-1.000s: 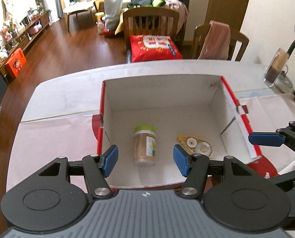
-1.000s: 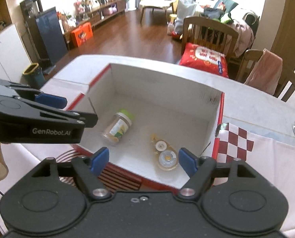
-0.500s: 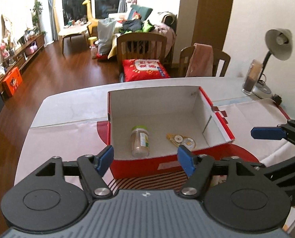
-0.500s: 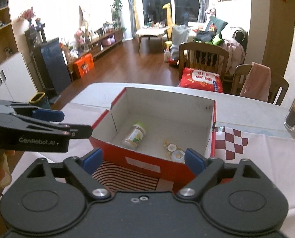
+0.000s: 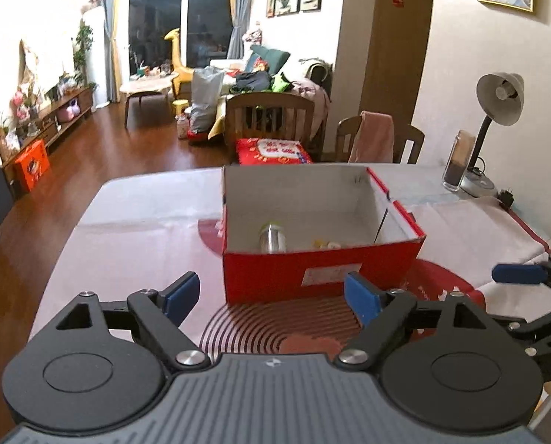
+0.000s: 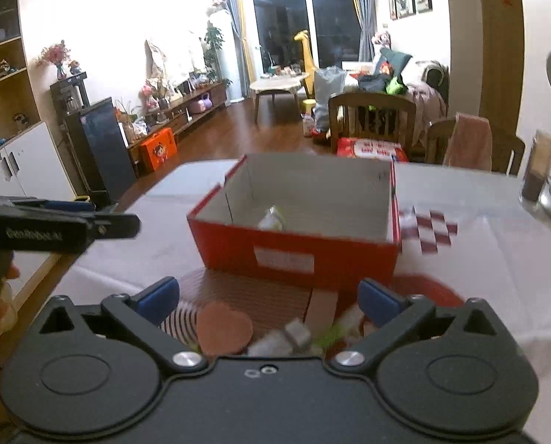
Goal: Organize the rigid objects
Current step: 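Grasp the green highlighter with the left tool while the right tool grasps the teal eraser, then carry the highlighter and eraser into the red shoebox with both tools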
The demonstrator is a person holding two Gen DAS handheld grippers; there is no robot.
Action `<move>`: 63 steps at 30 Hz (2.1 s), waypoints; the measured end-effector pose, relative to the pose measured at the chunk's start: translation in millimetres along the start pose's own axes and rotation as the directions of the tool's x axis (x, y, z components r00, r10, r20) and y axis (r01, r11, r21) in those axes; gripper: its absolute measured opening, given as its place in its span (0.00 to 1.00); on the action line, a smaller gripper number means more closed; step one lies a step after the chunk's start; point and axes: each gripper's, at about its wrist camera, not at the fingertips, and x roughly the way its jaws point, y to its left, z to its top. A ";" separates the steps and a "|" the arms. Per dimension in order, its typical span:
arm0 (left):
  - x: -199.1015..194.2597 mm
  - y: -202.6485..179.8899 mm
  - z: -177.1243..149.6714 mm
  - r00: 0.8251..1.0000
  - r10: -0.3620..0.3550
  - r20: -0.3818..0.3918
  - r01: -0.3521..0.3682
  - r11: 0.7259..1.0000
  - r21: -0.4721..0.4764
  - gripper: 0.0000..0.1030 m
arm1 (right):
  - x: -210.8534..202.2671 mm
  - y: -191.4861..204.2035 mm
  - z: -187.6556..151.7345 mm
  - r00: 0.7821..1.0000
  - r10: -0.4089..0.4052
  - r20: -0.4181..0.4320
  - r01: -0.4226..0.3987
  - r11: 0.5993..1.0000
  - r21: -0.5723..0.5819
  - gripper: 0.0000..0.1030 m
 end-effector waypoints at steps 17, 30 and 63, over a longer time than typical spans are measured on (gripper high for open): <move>52.9 26.3 -99.3 0.977 0.029 -0.210 -0.028 1.000 0.009 0.83 | 31.3 -11.5 -94.1 0.975 -0.126 -0.184 0.131 0.991 0.017 0.98; 88.0 22.7 -129.6 0.957 0.043 -0.287 -0.038 0.999 0.022 0.83 | 50.0 -17.1 -116.9 0.956 -0.102 -0.275 0.113 0.993 0.026 0.75; 91.4 -13.2 -127.1 0.950 0.037 -0.309 -0.023 0.999 0.049 0.16 | 43.9 -23.8 -116.8 0.952 -0.121 -0.283 0.134 0.991 0.026 0.37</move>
